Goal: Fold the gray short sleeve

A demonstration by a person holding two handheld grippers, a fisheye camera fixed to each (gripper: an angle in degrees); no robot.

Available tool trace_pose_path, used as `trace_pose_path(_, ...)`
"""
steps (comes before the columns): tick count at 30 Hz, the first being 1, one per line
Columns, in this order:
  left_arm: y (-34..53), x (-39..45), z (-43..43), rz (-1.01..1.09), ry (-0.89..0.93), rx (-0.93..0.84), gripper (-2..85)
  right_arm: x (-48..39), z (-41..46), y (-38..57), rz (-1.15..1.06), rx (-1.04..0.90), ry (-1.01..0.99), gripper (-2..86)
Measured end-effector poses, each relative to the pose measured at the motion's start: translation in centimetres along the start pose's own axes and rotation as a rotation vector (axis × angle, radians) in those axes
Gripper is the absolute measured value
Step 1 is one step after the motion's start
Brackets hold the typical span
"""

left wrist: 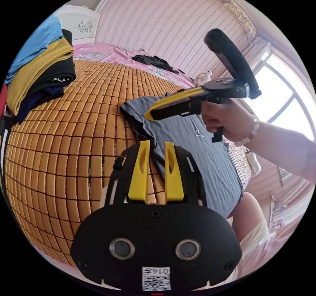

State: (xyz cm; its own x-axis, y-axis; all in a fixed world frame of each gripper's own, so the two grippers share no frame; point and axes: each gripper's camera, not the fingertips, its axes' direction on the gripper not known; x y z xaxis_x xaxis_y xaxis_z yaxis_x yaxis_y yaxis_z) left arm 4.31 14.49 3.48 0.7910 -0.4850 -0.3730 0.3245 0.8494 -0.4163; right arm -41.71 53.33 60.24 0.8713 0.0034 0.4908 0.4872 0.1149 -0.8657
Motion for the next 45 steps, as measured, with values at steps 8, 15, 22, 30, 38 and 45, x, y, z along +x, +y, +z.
trace_pose_path(8, -1.4, 0.3, 2.5, 0.024, -0.067, -0.008, 6.7, 0.9, 4.8, -5.5, 0.07, -0.048, 0.072, 7.9)
trace_pose_path(15, -2.4, -0.3, 5.0, -0.028, -0.099, -0.041, 6.3, 1.4, 6.4, -6.1, 0.077, -0.026, 0.146, 4.9)
trace_pose_path(22, -4.0, 0.5, 7.0, -0.008, -0.101, -0.087, 3.8, 5.0, 4.6, -4.9, 0.167, 0.04, 0.05, 0.6)
trace_pose_path(30, -5.7, 3.0, 7.3, 0.116, 0.11, 0.022, 5.8, 13.3, 0.6, 4.3, 0.37, 0.134, 0.005, 1.7)
trace_pose_path(38, -7.7, 6.2, 10.8, 0.218, 0.063, -0.06, 7.3, 17.6, -1.7, 14.9, 0.498, 0.138, -0.008, 4.1)
trace_pose_path(45, -9.2, 8.2, 13.0, 0.257, 0.03, -0.1, 7.3, 19.7, -4.3, 24.7, 0.592, 0.125, 0.048, 4.4)
